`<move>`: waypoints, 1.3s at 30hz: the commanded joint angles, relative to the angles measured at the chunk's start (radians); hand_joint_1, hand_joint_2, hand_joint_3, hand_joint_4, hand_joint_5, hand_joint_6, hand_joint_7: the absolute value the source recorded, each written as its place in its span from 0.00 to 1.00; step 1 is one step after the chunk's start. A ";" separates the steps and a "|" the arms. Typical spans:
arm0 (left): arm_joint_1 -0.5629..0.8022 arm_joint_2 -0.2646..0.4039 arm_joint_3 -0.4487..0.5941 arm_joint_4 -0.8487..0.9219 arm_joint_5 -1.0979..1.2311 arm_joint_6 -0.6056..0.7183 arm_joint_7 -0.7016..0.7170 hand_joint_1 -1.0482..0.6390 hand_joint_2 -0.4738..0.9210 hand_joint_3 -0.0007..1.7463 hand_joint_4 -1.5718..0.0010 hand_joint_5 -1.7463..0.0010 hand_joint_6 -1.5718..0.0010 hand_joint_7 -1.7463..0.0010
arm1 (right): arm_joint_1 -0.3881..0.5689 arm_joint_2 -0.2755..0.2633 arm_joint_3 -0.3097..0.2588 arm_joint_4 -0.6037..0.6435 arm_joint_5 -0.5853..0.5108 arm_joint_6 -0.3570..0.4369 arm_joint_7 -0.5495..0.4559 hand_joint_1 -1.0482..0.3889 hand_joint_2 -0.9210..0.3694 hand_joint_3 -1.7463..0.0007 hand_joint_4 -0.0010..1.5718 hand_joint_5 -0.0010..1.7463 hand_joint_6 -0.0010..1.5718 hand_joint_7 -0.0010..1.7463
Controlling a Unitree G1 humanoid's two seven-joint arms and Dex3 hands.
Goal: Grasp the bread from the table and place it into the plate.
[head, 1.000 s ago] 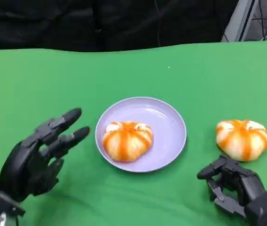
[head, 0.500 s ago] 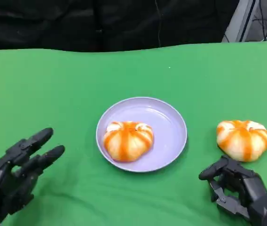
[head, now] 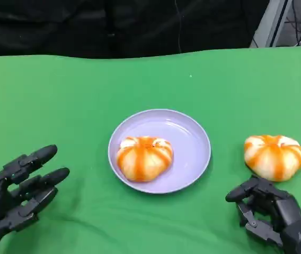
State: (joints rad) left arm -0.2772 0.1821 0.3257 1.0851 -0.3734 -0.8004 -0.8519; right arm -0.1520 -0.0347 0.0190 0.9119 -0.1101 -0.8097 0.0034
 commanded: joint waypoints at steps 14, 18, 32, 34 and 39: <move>-0.010 0.046 -0.052 0.001 0.220 0.006 0.391 0.72 0.73 0.65 0.15 0.56 0.11 0.71 | -0.003 -0.017 -0.013 0.025 0.012 0.005 0.010 0.63 0.06 0.63 0.44 1.00 0.48 0.70; 0.007 0.054 -0.057 -0.046 0.231 0.042 0.436 0.73 0.65 0.76 0.27 0.28 0.27 0.39 | -0.004 -0.017 -0.012 0.027 0.009 0.004 0.009 0.62 0.06 0.63 0.44 1.00 0.47 0.71; 0.000 0.070 -0.047 -0.034 0.162 0.061 0.289 0.71 0.74 0.70 0.29 0.20 0.30 0.34 | -0.006 -0.014 -0.016 0.028 0.019 0.005 0.019 0.63 0.07 0.62 0.44 1.00 0.48 0.70; 0.000 0.071 -0.048 -0.027 0.161 0.053 0.282 0.70 0.74 0.68 0.29 0.21 0.30 0.34 | -0.004 -0.012 -0.017 0.025 0.022 0.007 0.020 0.63 0.07 0.62 0.44 1.00 0.48 0.70; 0.002 0.067 -0.047 -0.031 0.153 0.057 0.268 0.70 0.75 0.67 0.29 0.22 0.30 0.34 | 0.000 -0.017 -0.017 0.022 0.016 0.001 0.016 0.63 0.06 0.63 0.44 1.00 0.48 0.70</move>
State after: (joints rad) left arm -0.2729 0.2280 0.2701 1.0484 -0.2050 -0.7417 -0.5666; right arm -0.1600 -0.0352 0.0106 0.9253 -0.0994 -0.8126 0.0211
